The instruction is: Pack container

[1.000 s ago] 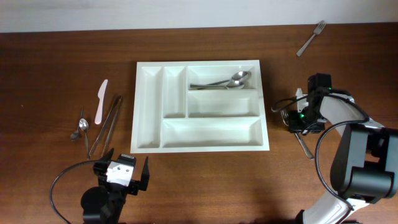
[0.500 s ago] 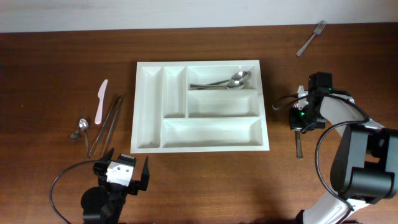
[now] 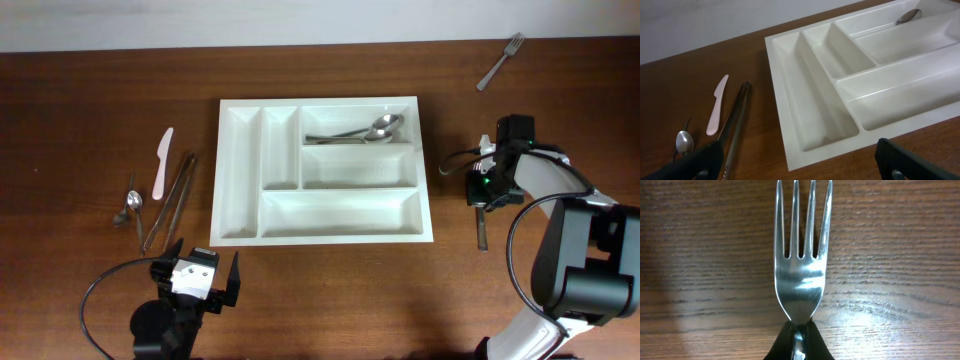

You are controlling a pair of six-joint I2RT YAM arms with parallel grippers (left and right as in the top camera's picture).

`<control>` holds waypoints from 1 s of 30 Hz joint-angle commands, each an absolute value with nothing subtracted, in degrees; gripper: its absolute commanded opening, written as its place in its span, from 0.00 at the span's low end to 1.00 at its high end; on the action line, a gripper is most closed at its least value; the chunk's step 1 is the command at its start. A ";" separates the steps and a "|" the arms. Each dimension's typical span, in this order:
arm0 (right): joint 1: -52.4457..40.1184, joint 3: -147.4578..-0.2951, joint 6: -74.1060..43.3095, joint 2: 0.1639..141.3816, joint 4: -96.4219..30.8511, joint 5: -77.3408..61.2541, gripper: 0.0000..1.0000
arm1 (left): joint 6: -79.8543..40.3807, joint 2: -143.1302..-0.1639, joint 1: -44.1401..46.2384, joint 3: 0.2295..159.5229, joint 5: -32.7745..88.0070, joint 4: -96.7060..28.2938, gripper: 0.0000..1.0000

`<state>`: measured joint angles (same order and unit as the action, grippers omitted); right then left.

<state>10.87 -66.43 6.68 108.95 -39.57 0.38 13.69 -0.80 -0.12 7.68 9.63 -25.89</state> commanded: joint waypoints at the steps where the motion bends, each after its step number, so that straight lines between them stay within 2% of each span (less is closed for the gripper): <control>1: 10.94 -70.19 6.55 111.31 -40.73 -1.13 0.04 | 12.91 -0.45 -0.25 7.44 10.24 -25.74 0.99; 15: 10.94 -84.01 6.81 111.26 -46.59 -4.80 0.04 | 12.91 -0.45 -0.25 7.44 10.22 -25.74 0.99; 24: 9.02 -88.14 10.50 111.24 -47.64 -20.56 0.04 | 12.91 -0.45 -0.25 7.44 10.22 -25.74 0.99; 30: 4.14 -94.96 13.45 111.02 -49.69 -22.52 0.04 | 12.91 -0.45 -0.25 7.44 10.24 -25.74 0.99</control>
<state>7.31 -90.15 10.09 111.39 -49.12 -17.89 13.69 -0.80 -0.12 7.70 9.63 -25.89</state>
